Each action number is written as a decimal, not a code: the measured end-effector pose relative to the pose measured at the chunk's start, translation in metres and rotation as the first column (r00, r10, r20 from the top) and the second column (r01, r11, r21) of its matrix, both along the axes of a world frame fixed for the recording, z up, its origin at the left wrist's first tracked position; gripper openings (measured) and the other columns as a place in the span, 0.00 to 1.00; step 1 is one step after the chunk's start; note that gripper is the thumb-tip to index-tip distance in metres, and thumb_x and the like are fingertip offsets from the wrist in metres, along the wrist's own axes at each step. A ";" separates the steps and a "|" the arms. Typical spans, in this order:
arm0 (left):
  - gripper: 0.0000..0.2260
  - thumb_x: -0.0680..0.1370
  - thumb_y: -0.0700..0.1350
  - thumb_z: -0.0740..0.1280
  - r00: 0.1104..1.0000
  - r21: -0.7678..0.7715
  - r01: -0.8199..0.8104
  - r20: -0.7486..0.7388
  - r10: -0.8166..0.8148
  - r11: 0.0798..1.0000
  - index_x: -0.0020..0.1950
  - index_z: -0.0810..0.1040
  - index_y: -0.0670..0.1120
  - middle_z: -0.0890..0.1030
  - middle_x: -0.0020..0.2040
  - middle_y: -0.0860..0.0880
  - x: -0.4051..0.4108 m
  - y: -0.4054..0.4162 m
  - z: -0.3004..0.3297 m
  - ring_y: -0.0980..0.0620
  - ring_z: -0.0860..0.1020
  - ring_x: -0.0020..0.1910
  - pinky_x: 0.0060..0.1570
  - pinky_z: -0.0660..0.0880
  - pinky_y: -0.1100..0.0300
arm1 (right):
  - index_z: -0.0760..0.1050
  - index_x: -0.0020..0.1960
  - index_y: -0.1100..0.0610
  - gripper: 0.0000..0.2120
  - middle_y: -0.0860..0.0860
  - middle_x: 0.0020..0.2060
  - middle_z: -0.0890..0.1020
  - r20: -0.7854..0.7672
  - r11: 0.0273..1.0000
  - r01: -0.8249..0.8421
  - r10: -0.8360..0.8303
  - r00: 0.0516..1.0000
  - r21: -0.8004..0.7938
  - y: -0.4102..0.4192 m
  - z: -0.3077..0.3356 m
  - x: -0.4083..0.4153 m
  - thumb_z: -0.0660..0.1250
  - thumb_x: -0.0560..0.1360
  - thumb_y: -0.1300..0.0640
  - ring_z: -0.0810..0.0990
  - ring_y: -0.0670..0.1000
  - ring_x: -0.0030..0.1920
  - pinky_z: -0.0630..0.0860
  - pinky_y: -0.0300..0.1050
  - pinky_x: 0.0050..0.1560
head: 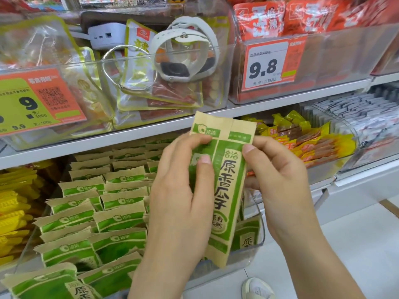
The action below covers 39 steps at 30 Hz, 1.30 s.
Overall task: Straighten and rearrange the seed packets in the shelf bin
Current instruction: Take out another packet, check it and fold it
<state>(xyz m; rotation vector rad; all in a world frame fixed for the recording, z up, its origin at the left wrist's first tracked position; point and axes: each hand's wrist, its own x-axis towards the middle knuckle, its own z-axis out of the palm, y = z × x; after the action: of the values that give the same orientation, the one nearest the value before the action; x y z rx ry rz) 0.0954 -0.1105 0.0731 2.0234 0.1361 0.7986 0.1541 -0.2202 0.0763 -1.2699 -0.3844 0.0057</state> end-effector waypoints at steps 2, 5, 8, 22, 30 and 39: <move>0.09 0.75 0.61 0.62 0.998 -0.036 -0.044 -0.043 0.043 0.998 0.54 0.70 0.63 0.79 0.51 0.60 0.001 0.000 0.000 0.60 0.78 0.48 0.44 0.73 0.60 | 0.79 0.44 0.55 0.06 0.45 0.33 0.84 0.003 1.000 -0.030 0.030 1.000 0.004 0.000 0.001 -0.001 0.65 0.76 0.62 0.81 0.40 0.32 0.75 0.33 0.30; 0.16 0.69 0.65 0.68 0.995 -0.114 -0.098 -0.042 0.094 0.989 0.49 0.70 0.60 0.81 0.49 0.59 0.001 0.000 0.002 0.59 0.81 0.46 0.43 0.78 0.55 | 0.80 0.43 0.55 0.06 0.45 0.34 0.84 0.012 0.999 -0.048 0.048 0.999 0.012 -0.001 0.003 -0.002 0.65 0.75 0.62 0.81 0.41 0.33 0.75 0.33 0.30; 0.15 0.69 0.65 0.68 0.992 -0.097 -0.122 -0.019 0.121 0.988 0.47 0.71 0.58 0.82 0.46 0.57 0.002 0.002 0.001 0.54 0.82 0.45 0.41 0.80 0.48 | 0.79 0.43 0.56 0.09 0.44 0.33 0.84 0.019 0.999 -0.043 0.043 0.999 0.001 -0.002 0.003 -0.003 0.63 0.77 0.65 0.80 0.40 0.31 0.74 0.31 0.29; 0.11 0.79 0.56 0.57 0.992 0.041 -0.120 -0.031 0.121 0.992 0.43 0.74 0.53 0.78 0.40 0.56 0.005 0.002 -0.007 0.58 0.76 0.40 0.38 0.71 0.60 | 0.80 0.44 0.56 0.07 0.46 0.35 0.85 0.043 0.996 -0.041 0.045 0.998 -0.077 0.000 0.004 -0.004 0.65 0.77 0.64 0.83 0.42 0.34 0.76 0.33 0.32; 0.13 0.79 0.58 0.61 0.998 -0.225 -0.054 -0.036 0.047 0.973 0.43 0.77 0.51 0.82 0.36 0.51 0.004 0.002 0.000 0.50 0.80 0.34 0.33 0.76 0.48 | 0.82 0.40 0.52 0.08 0.48 0.34 0.85 0.005 0.987 -0.152 0.152 0.988 -0.059 -0.001 0.004 -0.002 0.65 0.73 0.54 0.82 0.43 0.34 0.76 0.33 0.32; 0.26 0.66 0.66 0.67 0.985 -0.429 0.155 -0.009 -0.175 0.890 0.48 0.76 0.45 0.83 0.40 0.51 0.000 0.010 0.001 0.54 0.81 0.37 0.35 0.76 0.63 | 0.83 0.38 0.49 0.02 0.49 0.33 0.83 -0.014 0.979 -0.205 0.205 0.979 0.003 -0.001 -0.002 0.001 0.73 0.67 0.52 0.82 0.45 0.35 0.77 0.36 0.35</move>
<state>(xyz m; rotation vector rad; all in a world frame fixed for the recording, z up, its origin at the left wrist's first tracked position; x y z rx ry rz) 0.0952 -0.1005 0.0744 1.6116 0.1494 0.5553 0.1554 -0.2216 0.0742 -1.2235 -0.5019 0.1897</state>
